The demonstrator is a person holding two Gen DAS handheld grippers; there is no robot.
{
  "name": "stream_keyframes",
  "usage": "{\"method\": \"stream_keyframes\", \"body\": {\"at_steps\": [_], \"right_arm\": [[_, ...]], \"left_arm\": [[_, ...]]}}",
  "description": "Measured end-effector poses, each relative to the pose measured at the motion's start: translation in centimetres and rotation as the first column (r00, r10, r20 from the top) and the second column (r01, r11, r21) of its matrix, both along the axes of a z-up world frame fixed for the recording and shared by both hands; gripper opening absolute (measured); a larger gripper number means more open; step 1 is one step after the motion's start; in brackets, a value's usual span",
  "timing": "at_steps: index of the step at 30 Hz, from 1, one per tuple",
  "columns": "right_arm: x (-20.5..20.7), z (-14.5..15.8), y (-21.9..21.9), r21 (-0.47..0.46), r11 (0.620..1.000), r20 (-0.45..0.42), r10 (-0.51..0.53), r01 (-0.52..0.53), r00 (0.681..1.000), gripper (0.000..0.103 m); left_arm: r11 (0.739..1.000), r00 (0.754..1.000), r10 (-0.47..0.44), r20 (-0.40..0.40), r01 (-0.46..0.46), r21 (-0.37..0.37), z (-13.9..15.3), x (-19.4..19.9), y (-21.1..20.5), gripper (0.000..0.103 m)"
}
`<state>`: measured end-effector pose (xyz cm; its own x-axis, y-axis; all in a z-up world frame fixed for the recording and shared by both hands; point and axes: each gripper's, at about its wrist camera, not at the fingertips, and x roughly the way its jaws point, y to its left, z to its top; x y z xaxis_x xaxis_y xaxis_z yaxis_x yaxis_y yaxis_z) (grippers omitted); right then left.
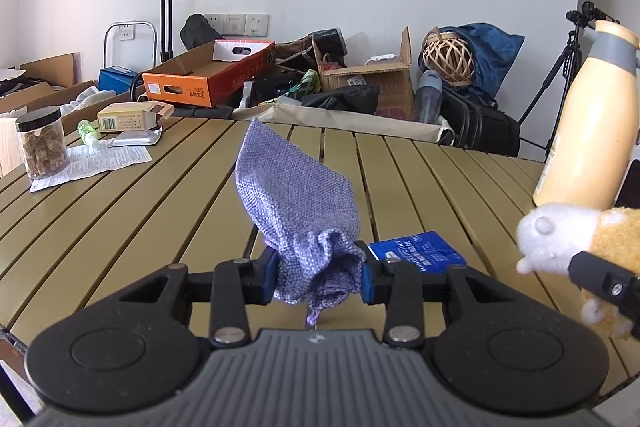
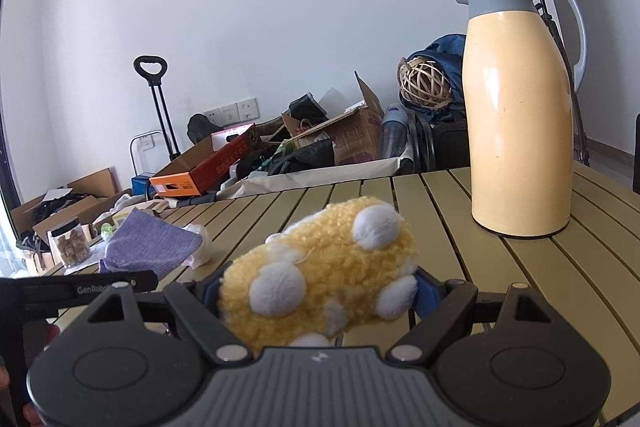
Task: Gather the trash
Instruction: 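Lift the lavender sachet and yellow plush toy and carry both down over the black bin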
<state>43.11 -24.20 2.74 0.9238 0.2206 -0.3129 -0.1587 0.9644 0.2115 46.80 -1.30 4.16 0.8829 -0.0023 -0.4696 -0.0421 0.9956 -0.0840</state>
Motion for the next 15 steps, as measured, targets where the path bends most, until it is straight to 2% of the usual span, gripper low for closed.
{"method": "stream_keyframes", "body": {"at_steps": [4,15], "right_arm": [[-1.9,0.3,1.3,-0.036,0.999,0.018,0.013,-0.013,1.0,0.085],[-7.5,0.6,3.0,-0.038,0.999,0.009,0.034,-0.033,0.999,0.085]], "left_arm": [[1.0,1.0,-0.011,0.026,0.011,-0.004,1.0,-1.7,0.0,0.038],[0.998,0.999,-0.022,0.05,0.025,-0.057,2.5,-7.6,1.6,0.038]]}}
